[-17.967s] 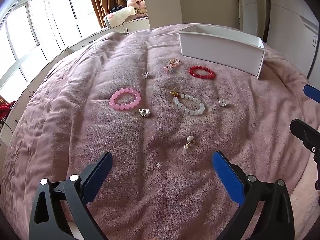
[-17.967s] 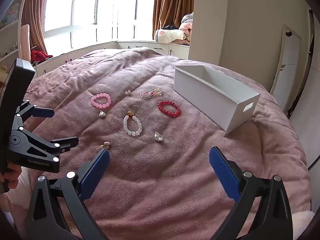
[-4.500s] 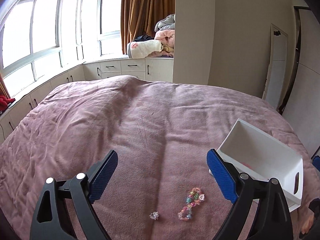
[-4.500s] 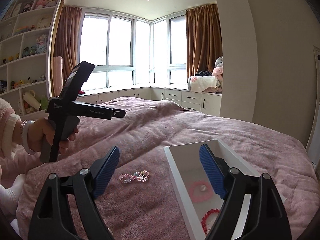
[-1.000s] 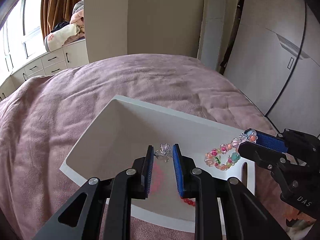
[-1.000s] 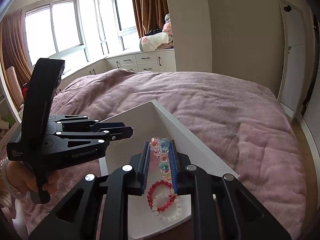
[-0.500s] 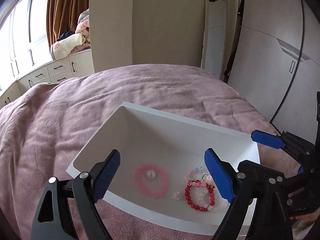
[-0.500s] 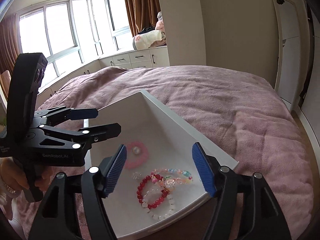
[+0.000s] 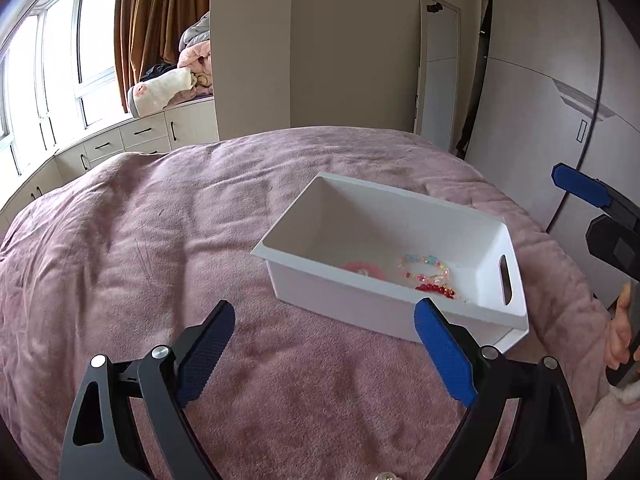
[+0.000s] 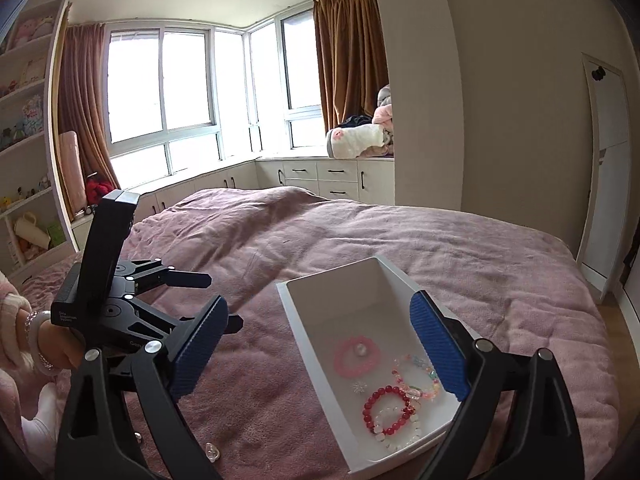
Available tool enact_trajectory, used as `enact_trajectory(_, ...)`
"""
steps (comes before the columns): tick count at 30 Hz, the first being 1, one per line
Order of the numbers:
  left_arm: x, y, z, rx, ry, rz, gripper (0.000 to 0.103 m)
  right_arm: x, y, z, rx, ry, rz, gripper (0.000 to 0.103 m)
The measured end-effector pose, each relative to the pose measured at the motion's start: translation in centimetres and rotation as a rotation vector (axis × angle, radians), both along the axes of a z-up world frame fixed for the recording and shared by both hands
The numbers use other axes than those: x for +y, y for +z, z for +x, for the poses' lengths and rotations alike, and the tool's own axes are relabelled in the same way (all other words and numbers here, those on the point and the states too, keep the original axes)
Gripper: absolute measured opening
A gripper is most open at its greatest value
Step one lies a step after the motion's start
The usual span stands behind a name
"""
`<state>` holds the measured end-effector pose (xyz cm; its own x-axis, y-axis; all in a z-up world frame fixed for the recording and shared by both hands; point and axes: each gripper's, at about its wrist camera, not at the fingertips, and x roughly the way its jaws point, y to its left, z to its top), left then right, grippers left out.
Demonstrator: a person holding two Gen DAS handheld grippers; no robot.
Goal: Organize jewelry
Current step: 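Move both open tools back to the last two pieces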
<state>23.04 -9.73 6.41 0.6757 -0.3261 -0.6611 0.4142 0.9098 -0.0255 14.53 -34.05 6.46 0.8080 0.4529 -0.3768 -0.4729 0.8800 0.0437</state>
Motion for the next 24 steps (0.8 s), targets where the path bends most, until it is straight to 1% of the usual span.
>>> enact_trajectory(4,3.2,-0.5,-3.0,-0.02,-0.004,0.05,0.093,3.4,-0.9,-1.9,0.011,0.082,-0.038,0.093)
enact_trajectory(6,4.8,-0.9,-4.5,-0.016,-0.012,0.056,0.093,4.8,-2.0,-2.7,0.015,0.107,-0.069,0.093)
enact_trajectory(9,7.1,-1.6,-6.6,0.016,-0.041,0.049,0.094,6.6,-4.3,-3.2,0.041,0.135,-0.121,0.093)
enact_trajectory(14,9.6,-3.1,-10.1,0.033,-0.079,0.054,0.094,9.4,-8.5,-3.7,0.09,0.193,-0.201,0.093)
enact_trajectory(16,10.2,-4.2,-11.0,0.052,-0.083,0.05,0.094,10.4,-10.3,-3.9,0.1,0.224,-0.236,0.092)
enact_trajectory(18,10.5,-5.8,-11.7,0.091,-0.095,0.034,0.094,11.3,-12.2,-3.9,0.132,0.254,-0.271,0.088)
enact_trajectory(20,10.4,-7.5,-12.3,0.115,-0.11,0.037,0.094,12.0,-14.2,-3.6,0.18,0.28,-0.313,0.08)
enact_trajectory(22,9.8,-9.2,-12.7,0.137,-0.124,0.068,0.094,12.5,-16.1,-3.5,0.221,0.289,-0.368,0.079)
enact_trajectory(24,9.2,-10.8,-13.3,0.156,-0.158,0.106,0.094,12.8,-17.8,-3.2,0.283,0.286,-0.423,0.079)
